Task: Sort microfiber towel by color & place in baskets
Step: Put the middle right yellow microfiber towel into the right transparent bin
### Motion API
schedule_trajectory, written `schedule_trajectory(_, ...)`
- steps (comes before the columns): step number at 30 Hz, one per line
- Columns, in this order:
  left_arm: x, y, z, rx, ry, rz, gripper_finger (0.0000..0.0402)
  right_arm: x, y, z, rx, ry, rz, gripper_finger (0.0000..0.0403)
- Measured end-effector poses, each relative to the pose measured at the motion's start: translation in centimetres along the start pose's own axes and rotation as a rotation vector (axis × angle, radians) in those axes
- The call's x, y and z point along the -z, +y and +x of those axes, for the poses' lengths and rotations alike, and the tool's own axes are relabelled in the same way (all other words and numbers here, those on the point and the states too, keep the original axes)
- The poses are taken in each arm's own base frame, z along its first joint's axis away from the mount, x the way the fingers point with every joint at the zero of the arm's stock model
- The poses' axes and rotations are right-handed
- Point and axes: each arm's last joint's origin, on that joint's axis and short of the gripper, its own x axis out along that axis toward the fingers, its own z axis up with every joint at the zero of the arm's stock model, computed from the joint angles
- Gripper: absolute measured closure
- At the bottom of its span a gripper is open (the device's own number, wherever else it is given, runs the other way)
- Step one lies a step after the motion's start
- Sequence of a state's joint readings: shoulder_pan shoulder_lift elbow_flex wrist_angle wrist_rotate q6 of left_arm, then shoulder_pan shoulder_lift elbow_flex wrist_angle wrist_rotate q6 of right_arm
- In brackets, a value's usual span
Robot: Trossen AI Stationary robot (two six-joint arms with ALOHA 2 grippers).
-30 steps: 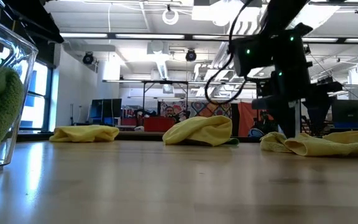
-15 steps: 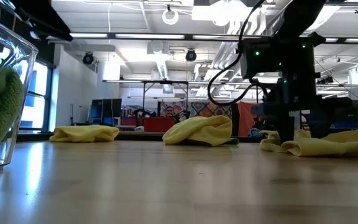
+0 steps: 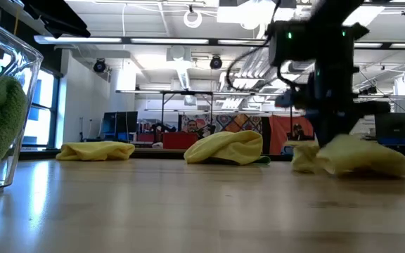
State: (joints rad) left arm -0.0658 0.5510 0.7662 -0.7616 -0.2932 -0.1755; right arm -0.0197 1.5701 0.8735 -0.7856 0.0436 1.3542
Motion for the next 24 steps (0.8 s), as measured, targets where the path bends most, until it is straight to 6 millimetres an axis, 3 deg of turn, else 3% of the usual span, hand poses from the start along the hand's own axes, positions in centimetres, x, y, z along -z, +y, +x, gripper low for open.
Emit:
schedule_trajectory(5,0.0,0.0,0.0,0.001,-0.004,-0.015,0.0283,0.7,0.8,-3.9,0.005,-0.064,-0.058,0.0395)
schedule_trajectory(12,0.0,0.0,0.0,-0.004,-0.005,0.021,0.0283,2.2,2.0,-10.4,-0.049,-0.122,-0.255,0.0388)
schedule_trajectory(19,0.0,0.0,0.0,-0.006,-0.005,0.053,0.0283,4.8,1.7,-17.5,-0.051,-0.156,-0.357,0.0397)
schedule_trajectory(24,0.0,0.0,0.0,-0.004,-0.004,0.047,0.0283,7.8,0.5,-22.3,-0.122,-0.13,-0.395,0.0397)
